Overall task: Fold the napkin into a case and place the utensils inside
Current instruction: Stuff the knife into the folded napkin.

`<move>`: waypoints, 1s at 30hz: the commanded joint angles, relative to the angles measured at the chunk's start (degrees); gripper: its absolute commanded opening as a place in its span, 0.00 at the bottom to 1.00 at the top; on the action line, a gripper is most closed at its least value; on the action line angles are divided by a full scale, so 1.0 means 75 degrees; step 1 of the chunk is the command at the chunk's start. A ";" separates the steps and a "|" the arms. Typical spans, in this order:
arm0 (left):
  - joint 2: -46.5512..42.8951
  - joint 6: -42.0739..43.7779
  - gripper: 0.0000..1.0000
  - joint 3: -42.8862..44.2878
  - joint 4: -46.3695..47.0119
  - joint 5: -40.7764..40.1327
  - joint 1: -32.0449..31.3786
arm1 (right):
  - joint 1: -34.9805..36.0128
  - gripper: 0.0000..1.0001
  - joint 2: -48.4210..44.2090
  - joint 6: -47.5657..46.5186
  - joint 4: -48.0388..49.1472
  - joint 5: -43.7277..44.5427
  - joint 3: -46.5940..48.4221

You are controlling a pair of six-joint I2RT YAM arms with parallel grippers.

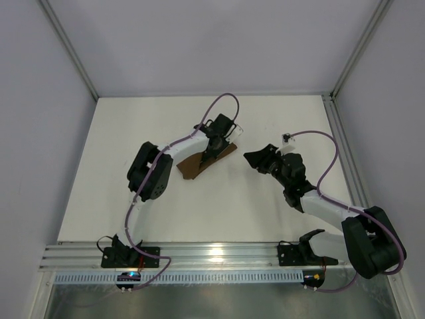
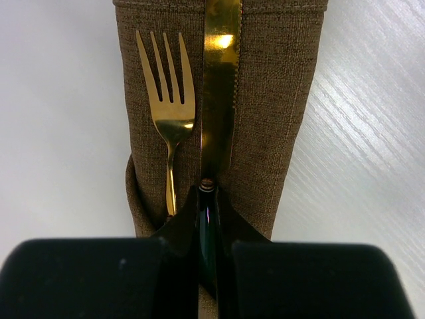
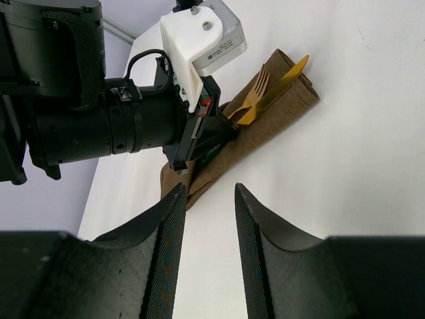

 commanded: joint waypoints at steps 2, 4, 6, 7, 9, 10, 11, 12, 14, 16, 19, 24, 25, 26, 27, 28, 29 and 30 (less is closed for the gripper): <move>-0.0682 -0.0119 0.00 -0.0048 -0.0371 -0.0122 0.0035 | -0.0030 0.40 -0.0193 -0.0213 0.0101 0.0111 0.0055; -0.0741 -0.0096 0.00 -0.0048 -0.0465 -0.0075 0.0024 | -0.0053 0.40 -0.0123 -0.0190 0.0030 0.0110 0.0091; -0.0800 -0.0084 0.00 -0.0060 -0.0535 0.0007 0.0035 | -0.0076 0.40 -0.0053 -0.0155 -0.0087 0.0122 0.0161; -0.0811 -0.0084 0.00 -0.0048 -0.0594 0.0019 0.0035 | -0.0088 0.40 -0.0018 -0.0154 -0.0111 0.0111 0.0184; -0.0788 -0.0084 0.00 -0.0048 -0.0699 0.0007 0.0024 | -0.0112 0.40 0.0018 -0.0143 -0.0088 0.0076 0.0196; -0.0776 -0.0096 0.00 -0.0071 -0.0781 0.0019 0.0035 | -0.0112 0.40 0.0053 -0.0143 -0.0076 0.0064 0.0196; -0.0742 -0.0107 0.00 -0.0106 -0.0840 0.0077 0.0035 | -0.0112 0.40 0.0053 -0.0143 -0.0064 0.0052 0.0196; -0.0753 -0.0107 0.00 -0.0141 -0.0875 0.0101 0.0035 | -0.0123 0.40 0.0064 -0.0143 -0.0064 0.0052 0.0208; -0.0765 -0.0119 0.00 -0.0200 -0.0899 0.0113 0.0035 | -0.0135 0.40 0.0065 -0.0178 -0.0076 0.0040 0.0208; -0.0765 -0.0166 0.00 -0.0247 -0.0911 0.0136 0.0035 | -0.0170 0.40 0.0065 -0.0178 -0.0076 0.0017 0.0208; -0.0718 -0.0236 0.00 -0.0364 -0.0840 0.0171 0.0035 | -0.0182 0.40 0.0065 -0.0178 -0.0064 0.0017 0.0208; -0.0717 -0.0470 0.00 -0.0493 -0.0747 0.0042 0.0035 | -0.0194 0.40 0.0030 -0.0178 -0.0076 -0.0018 0.0208; -0.0776 -0.0494 0.00 -0.0517 -0.0746 0.0031 0.0035 | -0.0205 0.40 0.0029 -0.0189 -0.0087 -0.0018 0.0208; -0.0800 -0.0517 0.00 -0.0517 -0.0746 0.0042 0.0035 | -0.0205 0.40 0.0018 -0.0201 -0.0088 -0.0018 0.0196; -0.0835 -0.0541 0.00 -0.0528 -0.0746 0.0042 0.0035 | -0.0205 0.40 0.0006 -0.0190 -0.0088 -0.0007 0.0208; -0.0858 -0.0541 0.00 -0.0529 -0.0735 0.0031 0.0035 | -0.0205 0.40 0.0006 -0.0201 -0.0088 -0.0007 0.0185; -0.0905 -0.0529 0.00 -0.0563 -0.0735 0.0007 0.0035 | -0.0217 0.40 -0.0006 -0.0201 -0.0088 -0.0007 0.0184; -0.0905 -0.0529 0.00 -0.0575 -0.0735 0.0007 0.0024 | -0.0217 0.40 -0.0006 -0.0201 -0.0088 -0.0007 0.0184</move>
